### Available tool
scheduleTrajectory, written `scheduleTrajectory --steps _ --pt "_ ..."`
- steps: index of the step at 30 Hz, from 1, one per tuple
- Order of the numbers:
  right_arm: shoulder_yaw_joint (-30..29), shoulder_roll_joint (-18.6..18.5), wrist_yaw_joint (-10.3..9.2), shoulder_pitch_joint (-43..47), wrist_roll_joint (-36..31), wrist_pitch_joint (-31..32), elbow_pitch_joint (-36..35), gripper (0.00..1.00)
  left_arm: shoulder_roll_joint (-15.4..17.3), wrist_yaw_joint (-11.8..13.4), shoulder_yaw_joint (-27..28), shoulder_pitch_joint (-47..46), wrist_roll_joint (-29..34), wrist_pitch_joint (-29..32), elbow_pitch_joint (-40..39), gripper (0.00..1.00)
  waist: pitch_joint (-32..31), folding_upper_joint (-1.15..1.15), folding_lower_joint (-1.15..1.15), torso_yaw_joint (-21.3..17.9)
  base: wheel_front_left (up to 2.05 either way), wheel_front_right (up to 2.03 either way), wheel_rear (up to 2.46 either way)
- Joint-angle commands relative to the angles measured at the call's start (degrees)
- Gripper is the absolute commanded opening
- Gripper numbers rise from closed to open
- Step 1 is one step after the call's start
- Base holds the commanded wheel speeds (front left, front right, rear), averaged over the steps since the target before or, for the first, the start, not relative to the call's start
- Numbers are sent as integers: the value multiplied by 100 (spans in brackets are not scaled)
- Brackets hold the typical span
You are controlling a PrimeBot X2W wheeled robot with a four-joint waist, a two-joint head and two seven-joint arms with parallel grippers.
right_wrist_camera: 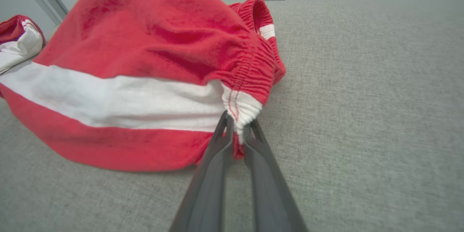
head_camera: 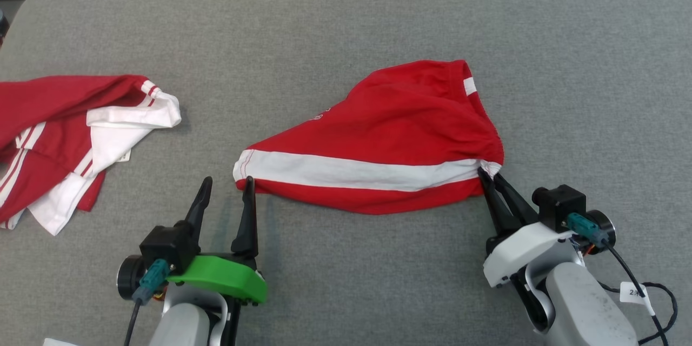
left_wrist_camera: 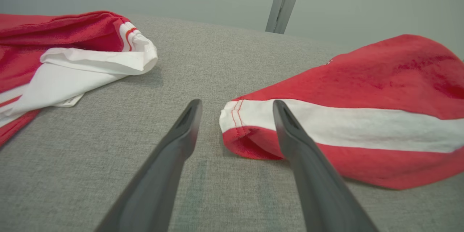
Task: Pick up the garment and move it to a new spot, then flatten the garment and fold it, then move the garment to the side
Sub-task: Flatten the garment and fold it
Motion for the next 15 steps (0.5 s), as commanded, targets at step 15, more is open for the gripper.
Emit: scheduleTrajectory --steps 15 --pt "-103 -79 -8 246 -117 -2 -262 0 27 -221 -194 -576 -671 -4 934 100 -10 0 0 -375 0 0 0"
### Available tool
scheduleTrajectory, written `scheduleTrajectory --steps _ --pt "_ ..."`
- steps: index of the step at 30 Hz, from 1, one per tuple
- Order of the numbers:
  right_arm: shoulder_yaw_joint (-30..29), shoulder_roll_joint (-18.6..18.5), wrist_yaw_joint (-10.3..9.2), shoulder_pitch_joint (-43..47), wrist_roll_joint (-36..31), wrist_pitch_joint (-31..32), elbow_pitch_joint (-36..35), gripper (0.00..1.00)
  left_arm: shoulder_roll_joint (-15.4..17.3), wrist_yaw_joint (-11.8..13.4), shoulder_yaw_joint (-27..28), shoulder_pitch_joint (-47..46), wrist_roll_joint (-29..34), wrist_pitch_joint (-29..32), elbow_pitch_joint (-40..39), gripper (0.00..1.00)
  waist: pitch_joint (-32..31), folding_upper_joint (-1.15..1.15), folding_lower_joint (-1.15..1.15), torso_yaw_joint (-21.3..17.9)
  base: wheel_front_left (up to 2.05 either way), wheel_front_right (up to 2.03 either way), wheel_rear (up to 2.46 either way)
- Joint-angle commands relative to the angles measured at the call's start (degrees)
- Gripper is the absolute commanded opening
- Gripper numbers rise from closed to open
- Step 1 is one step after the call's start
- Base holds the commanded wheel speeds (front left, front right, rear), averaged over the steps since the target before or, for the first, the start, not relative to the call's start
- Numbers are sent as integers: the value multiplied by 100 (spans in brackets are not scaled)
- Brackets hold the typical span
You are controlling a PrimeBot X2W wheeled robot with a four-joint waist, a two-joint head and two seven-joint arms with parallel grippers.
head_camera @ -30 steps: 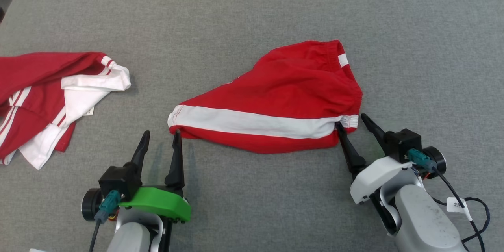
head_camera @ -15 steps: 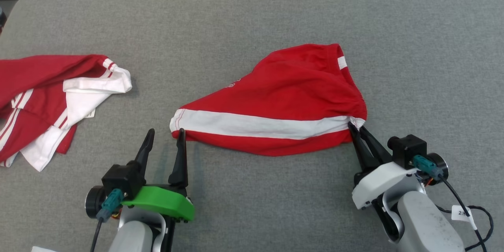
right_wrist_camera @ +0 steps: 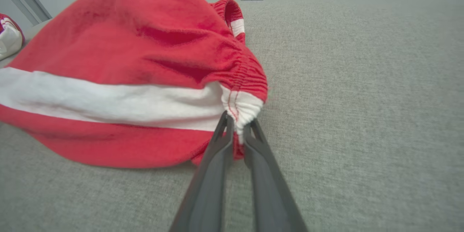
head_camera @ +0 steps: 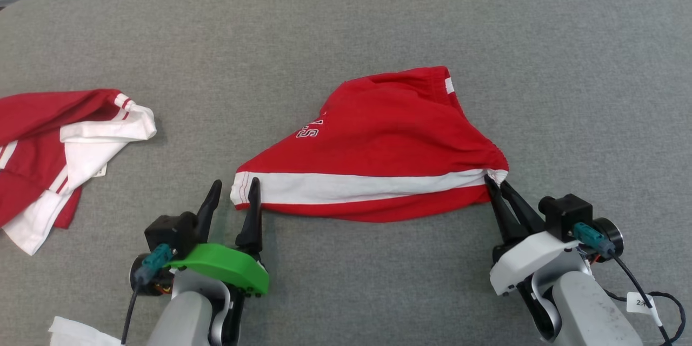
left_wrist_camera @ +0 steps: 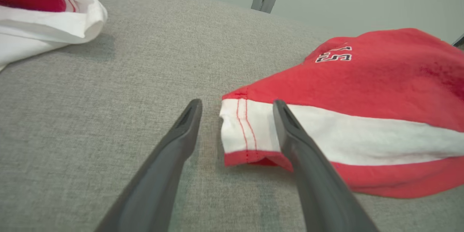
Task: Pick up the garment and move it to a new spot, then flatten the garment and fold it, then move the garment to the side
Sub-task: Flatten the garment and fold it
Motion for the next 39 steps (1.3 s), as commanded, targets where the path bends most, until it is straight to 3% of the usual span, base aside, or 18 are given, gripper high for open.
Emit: scheduleTrajectory --steps 1,12,13,14,15,16,17,23,30,39 --pt "-3 -26 -8 -43 -7 -2 -32 0 28 -36 -15 -177 -131 -4 119 100 54 0 0 -58 0 0 0" --pt "-46 -2 -8 -83 -11 -2 -21 0 27 -47 -372 -319 -729 -4 424 100 124 0 0 -66 0 0 0" --pt "-49 0 -8 -85 -12 -2 -22 0 27 -47 -392 -320 -748 -4 409 82 126 0 0 -57 0 0 0" --pt "-49 2 -8 -87 -13 -2 -24 0 28 -47 -391 -325 -740 -4 382 49 129 0 0 -51 0 0 0" --pt "-45 4 -8 -88 -17 -2 -25 0 28 -47 -395 -323 -733 -4 362 37 130 0 0 -44 0 0 0" --pt "-44 6 -8 -88 -16 -2 -24 0 27 -47 -395 -318 -734 -4 354 8 130 0 0 -37 0 0 0" --pt "-41 7 -8 -85 -16 -2 -22 0 27 -48 -401 -306 -731 -4 350 0 126 0 0 -32 0 0 0" --pt "-71 11 -8 -46 7 -2 -66 0 28 -48 -270 -205 -597 -4 78 0 24 0 0 1 0 0 0" --pt "-38 -10 -8 -33 226 -6 -713 0 27 -49 -50 -28 -233 -4 -867 0 -327 0 0 0 0 0 0" --pt "323 -517 -8 -548 856 -7 -1832 0 278 -48 19 -357 -8 -4 -2288 0 -865 0 0 -158 0 0 0"
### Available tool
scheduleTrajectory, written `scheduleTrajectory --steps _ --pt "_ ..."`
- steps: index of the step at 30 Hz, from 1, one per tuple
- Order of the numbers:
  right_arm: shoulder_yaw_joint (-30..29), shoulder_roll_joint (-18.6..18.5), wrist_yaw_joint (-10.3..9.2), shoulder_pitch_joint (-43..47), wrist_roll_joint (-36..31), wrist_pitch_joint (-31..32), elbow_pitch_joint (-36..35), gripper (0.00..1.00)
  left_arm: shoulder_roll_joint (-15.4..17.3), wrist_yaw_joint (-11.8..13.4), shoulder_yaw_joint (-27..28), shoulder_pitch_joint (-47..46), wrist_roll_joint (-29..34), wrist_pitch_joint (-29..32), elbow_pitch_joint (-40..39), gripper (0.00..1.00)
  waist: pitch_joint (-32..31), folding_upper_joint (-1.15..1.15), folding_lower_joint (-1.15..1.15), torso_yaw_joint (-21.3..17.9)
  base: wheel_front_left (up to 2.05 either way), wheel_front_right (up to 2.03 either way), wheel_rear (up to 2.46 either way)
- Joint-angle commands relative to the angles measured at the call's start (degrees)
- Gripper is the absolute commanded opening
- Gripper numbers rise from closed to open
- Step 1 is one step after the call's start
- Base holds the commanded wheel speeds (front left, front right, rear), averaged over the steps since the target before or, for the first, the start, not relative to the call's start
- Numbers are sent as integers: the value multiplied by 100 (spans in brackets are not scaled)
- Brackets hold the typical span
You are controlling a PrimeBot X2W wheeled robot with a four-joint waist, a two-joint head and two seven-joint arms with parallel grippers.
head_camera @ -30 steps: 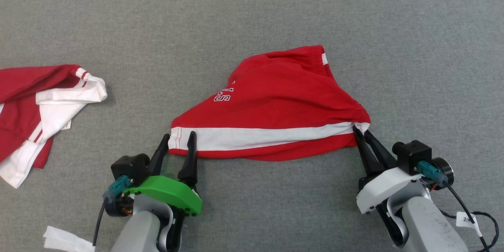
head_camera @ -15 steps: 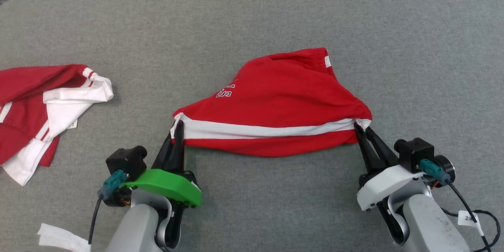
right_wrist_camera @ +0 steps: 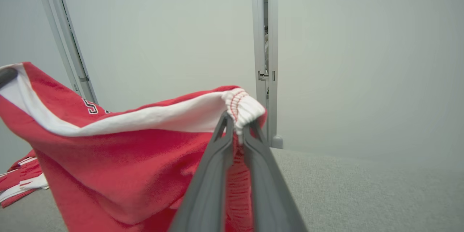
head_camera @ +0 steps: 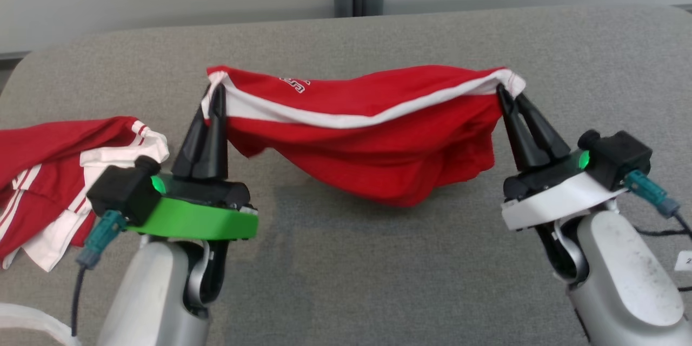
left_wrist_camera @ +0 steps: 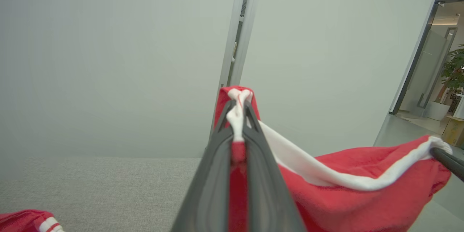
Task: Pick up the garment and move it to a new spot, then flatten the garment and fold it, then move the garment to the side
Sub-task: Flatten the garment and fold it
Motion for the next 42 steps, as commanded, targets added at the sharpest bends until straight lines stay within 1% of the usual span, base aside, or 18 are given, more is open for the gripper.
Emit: scheduleTrajectory --steps 1,4,6,8,10,12,15,16,18,20,23,26,28,31,33,38,40,42 --pt "49 -167 -8 -173 156 -12 -147 0 123 -14 11 -173 -58 -3 -158 0 -232 0 0 -111 0 0 0" --pt "216 -530 -8 -432 329 -7 -297 0 377 -14 -52 -514 -255 -3 -306 0 -316 0 0 -140 0 0 0" --pt "351 -743 -8 -707 506 153 -356 0 550 -14 -85 -800 -361 -3 -274 0 -297 0 0 -171 0 0 0" --pt "484 -991 -8 -1062 628 365 -377 0 711 -14 -102 -1103 -451 -1 -71 0 -173 0 0 -204 0 0 0" --pt "615 -1112 -8 -1416 779 561 -309 0 748 -14 -110 -1467 -604 24 195 0 10 0 0 -234 0 0 0" --pt "775 -1282 -8 -1820 764 695 -149 0 762 -14 -137 -1851 -655 18 488 0 203 0 0 -247 0 0 0" --pt "1020 -1374 -8 -2494 776 770 245 0 727 -14 -149 -2465 -713 32 1064 0 547 0 0 -263 0 0 0" --pt "1067 -1352 -8 -2686 816 739 426 0 697 -14 -143 -2648 -718 29 1243 0 634 0 0 -266 0 0 0" --pt "1205 -1387 -8 -3153 699 633 768 0 681 -1 -50 -3122 -682 13 1600 0 855 0 0 -269 0 0 0" --pt "1195 -1331 -9 -3638 633 436 1163 0 700 0 -5 -3646 -508 -9 1828 0 1048 0 0 -270 0 0 0" --pt "1096 -1286 -10 -4301 322 135 1668 0 596 -1 202 -4231 -158 -10 1690 0 1250 0 0 -240 0 0 0" --pt "997 -1254 -10 -4668 -7 10 1969 0 399 0 546 -4400 90 -7 1335 0 1304 0 0 -191 0 0 0" --pt "803 -1171 -10 -4666 -153 -7 1978 0 209 1 787 -4183 115 -9 1068 0 1256 0 0 -154 0 0 0" --pt "875 -1079 -10 -4112 -300 -6 1974 0 71 0 834 -3525 130 -8 979 0 1118 0 0 -118 0 0 0" --pt "927 -1038 -10 -3690 -271 -8 1972 0 5 -1 814 -2899 71 -10 1034 0 1004 0 0 -111 0 0 0" --pt "1143 -873 -10 -2262 -19 -10 2007 0 -104 -2 852 -1044 17 -11 1259 0 729 0 0 -149 0 0 0" --pt "1150 -811 -11 -1738 134 -11 2006 0 -138 -2 752 -344 2 -10 1308 0 614 0 0 -177 0 0 0" --pt "1187 -763 -11 -1217 198 -11 1934 0 -136 -2 899 241 -122 -10 1351 0 495 0 0 -183 0 0 0"
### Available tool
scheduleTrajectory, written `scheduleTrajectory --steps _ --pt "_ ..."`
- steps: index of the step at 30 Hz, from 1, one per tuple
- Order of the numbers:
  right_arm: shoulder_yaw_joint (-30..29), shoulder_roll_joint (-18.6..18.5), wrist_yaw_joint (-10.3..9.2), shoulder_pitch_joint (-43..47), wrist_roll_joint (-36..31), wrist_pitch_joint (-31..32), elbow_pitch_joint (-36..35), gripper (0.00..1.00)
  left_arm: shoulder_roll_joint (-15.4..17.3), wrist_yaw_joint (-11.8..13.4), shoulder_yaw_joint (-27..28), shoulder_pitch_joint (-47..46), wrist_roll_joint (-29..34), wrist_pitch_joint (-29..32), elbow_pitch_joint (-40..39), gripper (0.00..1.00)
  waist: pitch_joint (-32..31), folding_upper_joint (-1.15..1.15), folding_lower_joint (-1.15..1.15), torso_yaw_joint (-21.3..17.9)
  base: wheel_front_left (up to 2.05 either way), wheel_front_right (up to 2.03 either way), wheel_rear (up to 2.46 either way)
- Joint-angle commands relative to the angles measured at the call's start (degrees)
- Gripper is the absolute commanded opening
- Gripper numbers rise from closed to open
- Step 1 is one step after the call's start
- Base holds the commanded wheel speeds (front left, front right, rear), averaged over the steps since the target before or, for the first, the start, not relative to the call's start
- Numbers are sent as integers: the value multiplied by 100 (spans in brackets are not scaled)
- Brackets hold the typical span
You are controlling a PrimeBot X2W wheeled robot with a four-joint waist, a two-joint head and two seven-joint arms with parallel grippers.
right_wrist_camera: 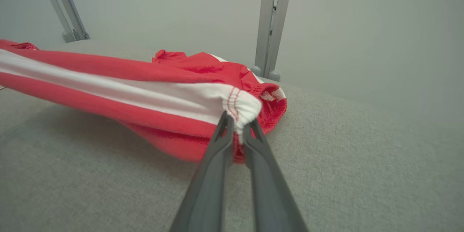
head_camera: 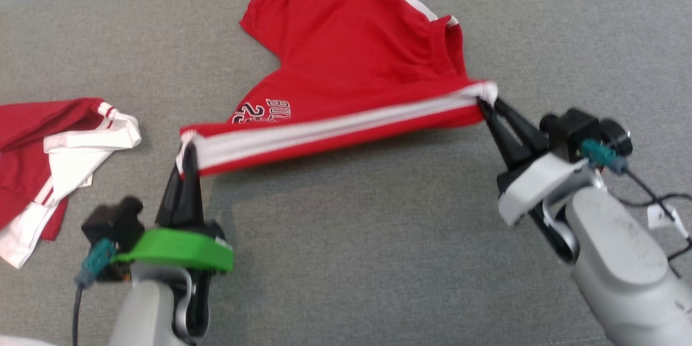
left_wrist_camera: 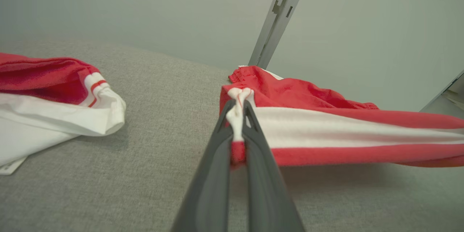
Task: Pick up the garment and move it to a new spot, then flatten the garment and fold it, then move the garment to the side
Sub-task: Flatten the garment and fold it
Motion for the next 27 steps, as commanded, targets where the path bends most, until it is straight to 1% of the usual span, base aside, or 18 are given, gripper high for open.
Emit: scheduleTrajectory --steps 1,6,10,14,16,18,22,27 --pt "-42 -9 -14 312 83 -11 -29 0 53 12 121 276 -60 -22 12 0 -232 0 0 -35 0 0 0" --pt "-84 17 -20 1392 236 -12 -178 0 38 16 347 1136 -123 -23 -123 0 -564 0 0 -22 0 0 0" --pt "-130 40 -21 2125 278 -12 -333 0 39 18 365 1630 -203 -28 -285 0 -813 0 0 -10 0 0 0" --pt "-140 11 -32 2720 314 -12 -488 0 37 19 386 2109 -140 -28 -464 0 -1028 0 0 -25 0 0 0" --pt "-89 -63 -33 2951 177 -12 -612 0 38 19 417 2299 -114 -29 -551 0 -1099 0 0 -32 0 0 0" --pt "-208 -26 -33 3161 229 -11 -721 0 39 19 447 2413 -70 -30 -702 0 -1113 0 0 -39 0 0 0" --pt "-321 68 -33 3252 348 -12 -946 0 36 19 331 2188 11 -29 -943 0 -962 0 0 -80 0 0 0" --pt "-358 122 -19 2758 316 -13 -1173 0 21 14 37 1311 89 -27 -839 0 -583 0 0 -184 0 0 0"
